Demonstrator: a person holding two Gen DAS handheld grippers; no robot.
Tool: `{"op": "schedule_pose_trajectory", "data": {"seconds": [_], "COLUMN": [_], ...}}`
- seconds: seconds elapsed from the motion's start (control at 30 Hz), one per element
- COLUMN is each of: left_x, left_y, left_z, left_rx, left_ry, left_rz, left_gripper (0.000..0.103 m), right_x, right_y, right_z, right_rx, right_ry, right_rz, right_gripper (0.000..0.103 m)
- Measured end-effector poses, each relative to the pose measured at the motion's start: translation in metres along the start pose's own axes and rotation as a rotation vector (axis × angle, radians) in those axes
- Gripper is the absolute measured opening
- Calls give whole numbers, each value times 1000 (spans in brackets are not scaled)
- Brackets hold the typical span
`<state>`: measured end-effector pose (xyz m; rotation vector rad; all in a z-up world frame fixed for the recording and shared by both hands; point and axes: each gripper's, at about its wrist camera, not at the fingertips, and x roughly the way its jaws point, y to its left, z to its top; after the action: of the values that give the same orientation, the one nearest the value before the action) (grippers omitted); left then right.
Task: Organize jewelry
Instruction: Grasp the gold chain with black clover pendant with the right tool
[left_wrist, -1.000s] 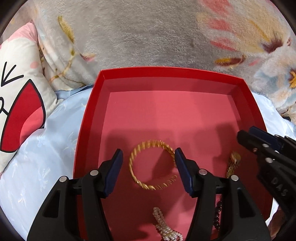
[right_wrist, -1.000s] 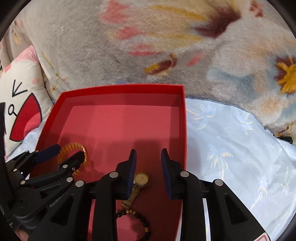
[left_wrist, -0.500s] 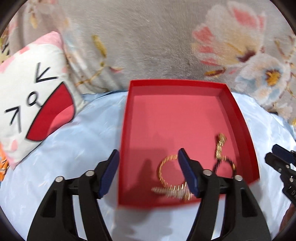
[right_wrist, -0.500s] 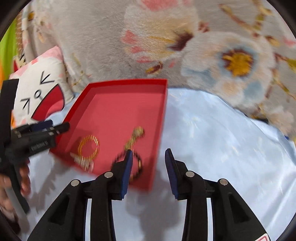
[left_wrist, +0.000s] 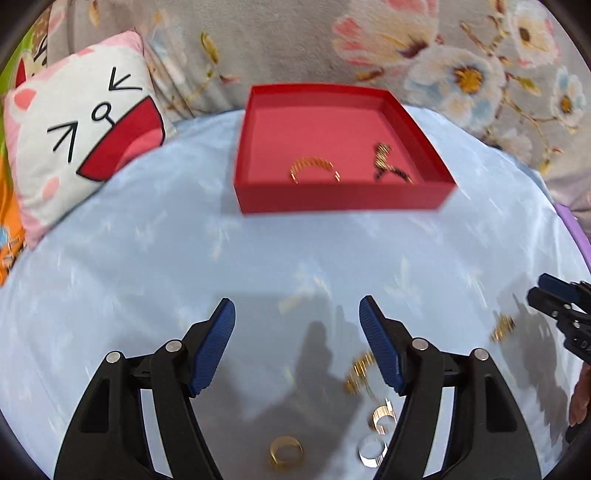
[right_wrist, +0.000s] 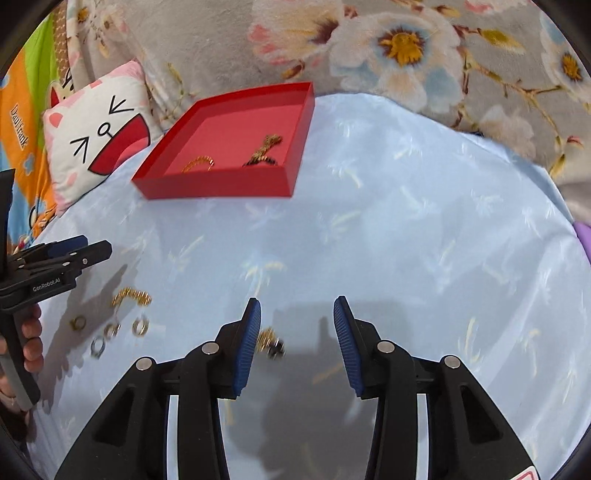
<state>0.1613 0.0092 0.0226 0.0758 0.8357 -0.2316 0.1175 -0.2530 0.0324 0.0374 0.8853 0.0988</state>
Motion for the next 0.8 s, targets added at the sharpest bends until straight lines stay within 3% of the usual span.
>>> {"op": "schedule_pose_trajectory", "data": {"seconds": [0.3, 0.8], "left_x": [4, 11], "left_y": [-22, -26], "left_z": [-36, -38], "left_rx": [38, 53], "left_ry": [26, 48], "left_rz": [-47, -66], "left_gripper": [67, 67], "right_x": [11, 25], "right_y": [10, 22], "right_z": [-21, -23], "right_rx": [9, -35], "right_ry": [36, 40], "right_rz": [19, -9], "right_gripper": [41, 40]}}
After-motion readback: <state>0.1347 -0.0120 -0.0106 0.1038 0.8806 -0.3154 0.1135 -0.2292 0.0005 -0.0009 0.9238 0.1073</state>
